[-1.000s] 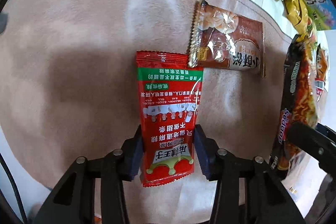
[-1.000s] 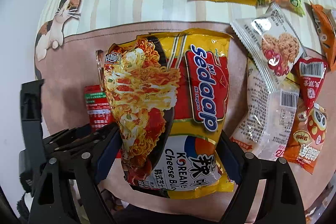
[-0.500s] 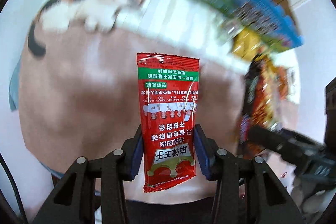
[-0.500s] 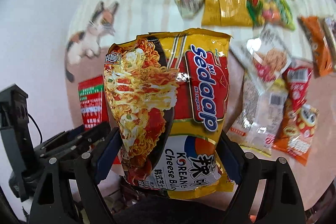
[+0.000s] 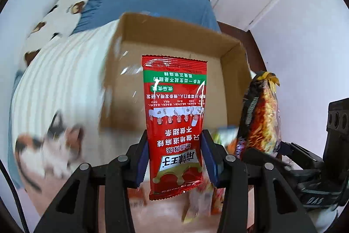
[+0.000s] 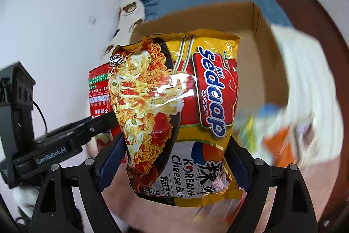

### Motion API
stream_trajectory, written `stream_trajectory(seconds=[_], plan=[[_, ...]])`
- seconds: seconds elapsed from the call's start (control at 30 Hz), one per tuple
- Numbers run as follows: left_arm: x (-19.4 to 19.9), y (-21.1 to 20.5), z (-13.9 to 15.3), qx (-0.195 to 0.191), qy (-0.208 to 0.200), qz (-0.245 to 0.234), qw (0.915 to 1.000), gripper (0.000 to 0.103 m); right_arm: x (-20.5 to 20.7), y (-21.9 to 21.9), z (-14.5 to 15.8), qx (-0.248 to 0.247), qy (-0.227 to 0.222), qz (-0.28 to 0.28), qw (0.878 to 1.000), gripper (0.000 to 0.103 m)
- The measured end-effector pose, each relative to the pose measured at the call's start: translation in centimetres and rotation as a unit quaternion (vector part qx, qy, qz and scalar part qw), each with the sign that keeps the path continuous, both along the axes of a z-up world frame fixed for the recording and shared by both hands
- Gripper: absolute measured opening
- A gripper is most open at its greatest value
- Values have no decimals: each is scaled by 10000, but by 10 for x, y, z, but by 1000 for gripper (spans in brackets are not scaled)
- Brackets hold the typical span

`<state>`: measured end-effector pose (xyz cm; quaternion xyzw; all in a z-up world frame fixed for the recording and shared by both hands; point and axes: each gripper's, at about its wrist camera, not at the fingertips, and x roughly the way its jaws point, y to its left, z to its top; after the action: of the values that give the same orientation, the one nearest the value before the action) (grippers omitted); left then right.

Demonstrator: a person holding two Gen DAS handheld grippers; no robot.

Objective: Organize snacks
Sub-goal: 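Lift the red sachet with the left tool while the right tool lifts the noodle pack toward the box, then lower both packets into the cardboard box and open both tools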

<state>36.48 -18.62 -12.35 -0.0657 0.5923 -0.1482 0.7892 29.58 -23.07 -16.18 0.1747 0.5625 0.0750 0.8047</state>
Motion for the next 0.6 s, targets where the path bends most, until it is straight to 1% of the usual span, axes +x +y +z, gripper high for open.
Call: stream_trajectory(seconds=[0.07, 0.13, 0.2, 0.3, 0.43, 0.5, 0.53, 0.6], plan=[[36, -8, -3, -11, 147, -1, 9999, 42, 35, -16, -3, -197, 7, -66, 9998, 89], [72, -20, -20, -39, 321, -77, 9994, 42, 64, -26, -11, -409, 98, -36, 9991, 89], [105, -29, -39, 39, 481, -76, 9988, 42, 94, -40, -25, -487, 283, -40, 9984, 89], [139, -36, -61, 90, 669, -93, 9977, 42, 128, -52, -41, -595, 518, -106, 9968, 89], [172, -38, -79, 272, 830, -82, 9961, 42, 160, -73, -66, -654, 787, -98, 9947, 89], [184, -39, -91, 370, 908, -89, 9951, 42, 167, -79, -80, -708, 889, -112, 9935, 89], [185, -38, -92, 396, 943, -102, 9947, 44, 172, -82, -85, -709, 939, -90, 9930, 89], [192, -37, -103, 567, 1019, -20, 9932, 44, 184, -74, -99, -702, 1035, -113, 9921, 89]])
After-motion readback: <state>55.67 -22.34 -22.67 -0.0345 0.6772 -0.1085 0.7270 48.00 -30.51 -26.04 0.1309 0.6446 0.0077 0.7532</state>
